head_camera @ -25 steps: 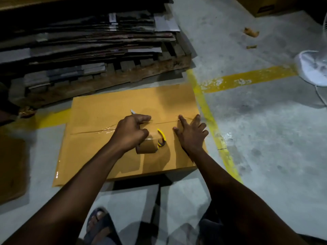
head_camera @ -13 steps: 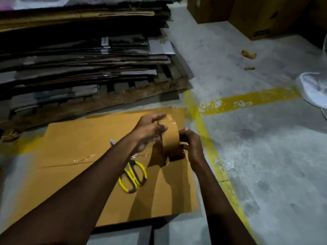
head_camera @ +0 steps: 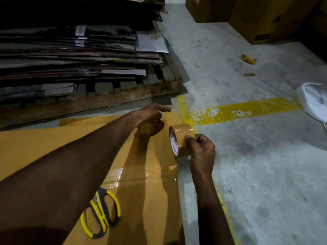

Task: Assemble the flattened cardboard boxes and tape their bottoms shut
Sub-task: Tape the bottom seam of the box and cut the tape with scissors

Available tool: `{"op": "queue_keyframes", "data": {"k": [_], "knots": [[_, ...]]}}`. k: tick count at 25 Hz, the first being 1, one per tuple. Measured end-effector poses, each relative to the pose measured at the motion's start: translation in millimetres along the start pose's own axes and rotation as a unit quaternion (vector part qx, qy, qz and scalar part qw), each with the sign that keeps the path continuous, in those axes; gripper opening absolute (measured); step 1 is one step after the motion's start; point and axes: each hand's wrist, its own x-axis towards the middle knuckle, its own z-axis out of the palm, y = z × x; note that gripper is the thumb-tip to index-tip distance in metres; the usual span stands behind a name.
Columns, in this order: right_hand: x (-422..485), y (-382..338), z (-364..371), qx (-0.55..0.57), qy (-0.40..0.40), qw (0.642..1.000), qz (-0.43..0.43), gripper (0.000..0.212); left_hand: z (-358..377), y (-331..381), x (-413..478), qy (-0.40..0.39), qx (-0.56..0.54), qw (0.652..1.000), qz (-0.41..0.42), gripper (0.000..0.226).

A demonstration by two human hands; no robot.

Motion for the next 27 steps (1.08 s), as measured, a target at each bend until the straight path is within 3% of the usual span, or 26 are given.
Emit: {"op": "queue_keyframes", "data": {"k": [4, 10, 14, 19, 23, 27], "knots": [[-5.4, -4.0, 10.8, 0.056, -0.019, 0.998, 0.002, 0.032, -5.4, -17.3, 17.9, -0.04, 0.099, 0.994, -0.004, 0.061], [-10.2, -6.7, 15.9, 0.064, 0.026, 0.998, 0.009, 0.025, -8.3, -24.9, 21.0, -0.057, 0.097, 0.994, 0.004, 0.062], [-9.7, -6.1, 16.1, 0.07, 0.03, 0.997, 0.015, 0.024, -6.8, -20.4, 14.1, -0.069, 0.092, 0.993, -0.008, 0.051], [-7.8, -3.0, 7.9, 0.044, 0.015, 0.999, 0.025, 0.033, -13.5, -13.0, 3.4, -0.129, 0.219, 0.965, -0.067, 0.036], [-12.4, -1.8, -2.5, 0.034, -0.044, 0.998, -0.002, 0.05, -7.4, -18.0, -1.4, -0.09, 0.198, 0.975, -0.044, 0.035], [-43.1, 7.1, -21.0, 0.037, -0.055, 0.997, -0.025, 0.049, 3.4, -16.5, -9.8, -0.025, 0.246, 0.968, -0.035, 0.041]]}}
